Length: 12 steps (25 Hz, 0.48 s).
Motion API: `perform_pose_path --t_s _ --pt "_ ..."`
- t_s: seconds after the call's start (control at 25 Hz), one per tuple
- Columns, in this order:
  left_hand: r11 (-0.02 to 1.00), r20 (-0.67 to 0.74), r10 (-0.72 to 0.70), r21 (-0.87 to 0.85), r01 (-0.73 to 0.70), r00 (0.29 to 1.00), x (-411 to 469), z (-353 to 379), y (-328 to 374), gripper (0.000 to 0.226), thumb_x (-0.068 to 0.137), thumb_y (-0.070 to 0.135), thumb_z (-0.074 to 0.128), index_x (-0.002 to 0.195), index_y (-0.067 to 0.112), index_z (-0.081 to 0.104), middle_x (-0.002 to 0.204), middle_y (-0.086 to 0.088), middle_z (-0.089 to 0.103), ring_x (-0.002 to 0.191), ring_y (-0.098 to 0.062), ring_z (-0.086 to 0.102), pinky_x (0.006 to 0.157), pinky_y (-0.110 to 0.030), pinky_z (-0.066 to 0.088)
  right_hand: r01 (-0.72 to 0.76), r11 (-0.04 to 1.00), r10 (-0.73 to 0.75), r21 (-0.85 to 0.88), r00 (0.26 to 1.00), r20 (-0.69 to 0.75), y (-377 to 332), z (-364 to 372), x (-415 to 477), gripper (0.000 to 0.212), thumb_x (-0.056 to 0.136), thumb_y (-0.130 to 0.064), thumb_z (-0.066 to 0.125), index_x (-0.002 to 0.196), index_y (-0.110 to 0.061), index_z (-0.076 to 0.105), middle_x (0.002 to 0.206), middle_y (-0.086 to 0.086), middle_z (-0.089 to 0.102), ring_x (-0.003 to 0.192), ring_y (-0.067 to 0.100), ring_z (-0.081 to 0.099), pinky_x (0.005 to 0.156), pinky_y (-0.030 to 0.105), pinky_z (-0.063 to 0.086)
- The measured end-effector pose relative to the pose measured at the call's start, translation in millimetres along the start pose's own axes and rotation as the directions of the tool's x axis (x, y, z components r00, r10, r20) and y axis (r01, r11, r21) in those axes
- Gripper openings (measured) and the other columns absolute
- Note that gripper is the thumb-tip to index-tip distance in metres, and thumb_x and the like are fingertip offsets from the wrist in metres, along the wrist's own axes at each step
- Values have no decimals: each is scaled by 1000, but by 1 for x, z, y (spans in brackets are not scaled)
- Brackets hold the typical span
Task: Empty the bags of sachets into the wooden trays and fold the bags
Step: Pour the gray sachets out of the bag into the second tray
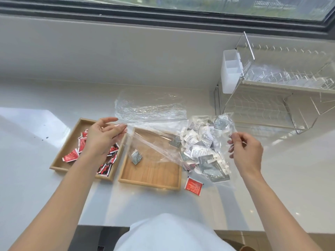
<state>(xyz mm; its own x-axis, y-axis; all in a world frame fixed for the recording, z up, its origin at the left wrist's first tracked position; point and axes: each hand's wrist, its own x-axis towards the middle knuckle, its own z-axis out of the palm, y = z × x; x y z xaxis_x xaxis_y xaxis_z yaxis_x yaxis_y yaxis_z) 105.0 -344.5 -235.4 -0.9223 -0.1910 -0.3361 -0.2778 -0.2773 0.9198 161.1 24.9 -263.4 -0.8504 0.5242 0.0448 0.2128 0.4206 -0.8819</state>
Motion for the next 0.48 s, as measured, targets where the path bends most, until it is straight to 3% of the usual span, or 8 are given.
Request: perform_pose_path --t_s 0.16,0.36,0.48 --pt "999 -36 40 -11 -40 999 3 2 0 32 83 -2 70 107 15 58 78 -3 76 75 -11 72 68 -19 57 32 999 -32 -32 999 -4 -6 5 0 24 100 -22 51 82 -15 65 72 -1 67 48 15 54 56 33 48" --pt "999 -47 46 5 -46 998 4 4 -3 36 82 -2 71 112 14 58 89 -13 73 80 -17 73 74 -24 58 58 998 -59 -26 998 -34 -3 8 -1 23 101 -22 51 84 -16 66 76 -3 68 63 18 56 65 38 47" --pt "999 -33 47 14 -47 998 6 6 -6 33 83 -2 71 109 14 59 85 -9 76 81 -17 73 76 -27 59 80 996 -82 -50 996 -38 -6 5 3 22 101 -22 51 85 -16 65 75 -4 67 63 12 57 66 31 45"
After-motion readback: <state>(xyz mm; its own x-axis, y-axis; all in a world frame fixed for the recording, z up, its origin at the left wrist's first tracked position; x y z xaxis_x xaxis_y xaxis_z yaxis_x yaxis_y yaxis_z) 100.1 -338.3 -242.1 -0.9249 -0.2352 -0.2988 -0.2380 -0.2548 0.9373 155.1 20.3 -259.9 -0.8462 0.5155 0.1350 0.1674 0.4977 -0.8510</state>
